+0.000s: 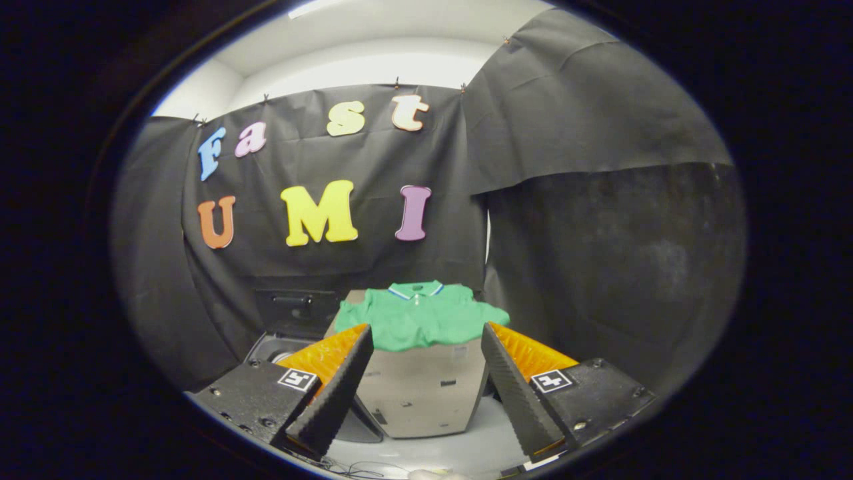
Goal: Put the clothes into the washing machine and then close the washing machine lid.
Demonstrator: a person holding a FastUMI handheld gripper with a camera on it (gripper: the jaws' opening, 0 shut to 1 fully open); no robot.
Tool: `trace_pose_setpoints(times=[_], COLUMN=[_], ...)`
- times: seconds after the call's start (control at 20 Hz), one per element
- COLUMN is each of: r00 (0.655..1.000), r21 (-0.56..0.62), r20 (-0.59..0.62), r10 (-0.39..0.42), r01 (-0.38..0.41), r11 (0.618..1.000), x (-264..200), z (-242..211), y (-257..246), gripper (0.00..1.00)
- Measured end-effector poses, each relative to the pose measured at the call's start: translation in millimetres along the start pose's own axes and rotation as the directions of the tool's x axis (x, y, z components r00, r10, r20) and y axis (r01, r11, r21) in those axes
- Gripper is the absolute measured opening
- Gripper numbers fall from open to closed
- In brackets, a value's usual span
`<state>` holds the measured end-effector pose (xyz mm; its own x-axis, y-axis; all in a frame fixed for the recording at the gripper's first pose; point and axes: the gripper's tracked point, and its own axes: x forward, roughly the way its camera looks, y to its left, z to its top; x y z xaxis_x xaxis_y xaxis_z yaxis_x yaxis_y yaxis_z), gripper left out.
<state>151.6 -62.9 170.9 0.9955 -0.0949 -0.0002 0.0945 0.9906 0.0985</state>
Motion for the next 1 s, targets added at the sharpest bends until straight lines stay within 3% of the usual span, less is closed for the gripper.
trace_pose_setpoints(times=[0.4, 0.75, 1.0], r00=[0.992, 0.971, 0.934], r21=[-0.025, -0.07, -0.127], r20=[-0.119, -0.228, -0.354], r10=[0.036, 0.072, 0.044], r01=[-0.039, -0.091, -0.094], r11=[0.999, 0.993, 0.987], x=[160.2, 265.9, 325.9], z=[44.8, 30.8, -0.6], y=[7.6, 26.7, 28.7], gripper=[1.0, 1.0, 1.0])
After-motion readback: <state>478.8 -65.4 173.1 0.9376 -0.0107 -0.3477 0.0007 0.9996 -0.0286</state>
